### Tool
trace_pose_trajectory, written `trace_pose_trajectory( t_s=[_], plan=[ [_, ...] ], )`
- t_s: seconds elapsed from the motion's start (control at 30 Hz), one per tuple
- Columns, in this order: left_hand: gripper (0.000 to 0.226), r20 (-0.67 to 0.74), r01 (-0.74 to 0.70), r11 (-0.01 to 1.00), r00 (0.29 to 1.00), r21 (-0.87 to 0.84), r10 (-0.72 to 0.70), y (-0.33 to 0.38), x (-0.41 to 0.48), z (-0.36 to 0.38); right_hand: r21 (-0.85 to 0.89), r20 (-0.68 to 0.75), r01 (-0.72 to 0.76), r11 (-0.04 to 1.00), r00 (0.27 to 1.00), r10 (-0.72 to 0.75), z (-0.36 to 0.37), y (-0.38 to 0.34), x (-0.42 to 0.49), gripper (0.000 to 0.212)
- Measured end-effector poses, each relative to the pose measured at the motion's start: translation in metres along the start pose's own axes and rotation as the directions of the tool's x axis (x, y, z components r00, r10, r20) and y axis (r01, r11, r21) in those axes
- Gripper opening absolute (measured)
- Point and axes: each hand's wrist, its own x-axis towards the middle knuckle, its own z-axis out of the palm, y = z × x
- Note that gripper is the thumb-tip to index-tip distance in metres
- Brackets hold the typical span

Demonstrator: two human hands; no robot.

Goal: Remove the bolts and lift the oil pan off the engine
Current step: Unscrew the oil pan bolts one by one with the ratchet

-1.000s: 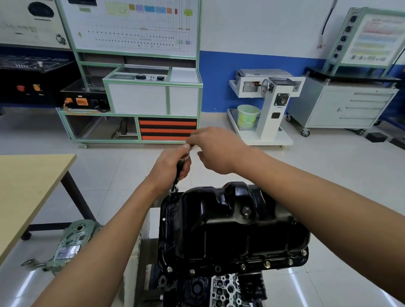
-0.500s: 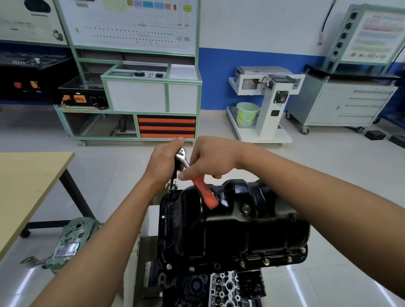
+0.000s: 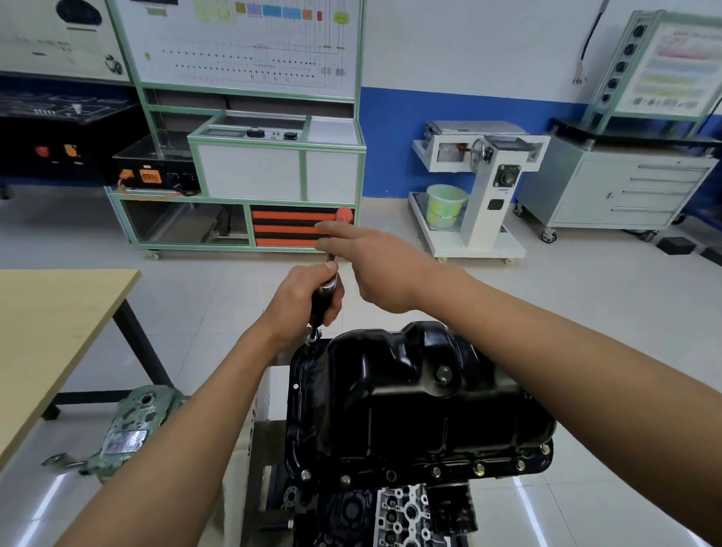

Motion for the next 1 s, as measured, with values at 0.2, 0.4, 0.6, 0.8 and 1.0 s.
trace_pose_trajectory(
  t_s=[0.2, 0.4, 0.6, 0.8, 1.0],
  plan=[
    [0.055, -0.157, 0.068, 0.994, 0.984, -0.08, -0.08, 0.001, 0.002, 0.004, -0.078, -0.018, -0.089, 0.993, 0.996, 0.088, -0.011, 0.003, -0.008, 0.03],
    [0.06, -0.253, 0.062, 0.998, 0.966, 0.003, -0.059, 0.001, 0.007, 0.006, 0.043, 0.102, -0.164, 0.986, 0.982, 0.159, -0.024, -0.022, -0.023, 0.035],
    [0.05, -0.295, 0.041, 0.999, 0.954, -0.032, -0.048, -0.001, 0.007, 0.004, 0.261, 0.219, -0.208, 0.943, 0.964, 0.152, -0.02, -0.037, -0.021, 0.046],
    [0.046, -0.123, 0.029, 0.999, 0.992, 0.047, -0.023, 0.004, 0.002, -0.008, -0.144, 0.146, -0.229, 0.963, 0.957, 0.249, -0.03, -0.012, -0.011, 0.009],
    [0.053, 0.043, 0.048, 0.999, 0.998, 0.013, -0.048, 0.0, -0.002, 0.006, 0.005, -0.041, -0.079, 0.997, 0.996, 0.079, -0.009, -0.007, 0.003, 0.055]
  ],
)
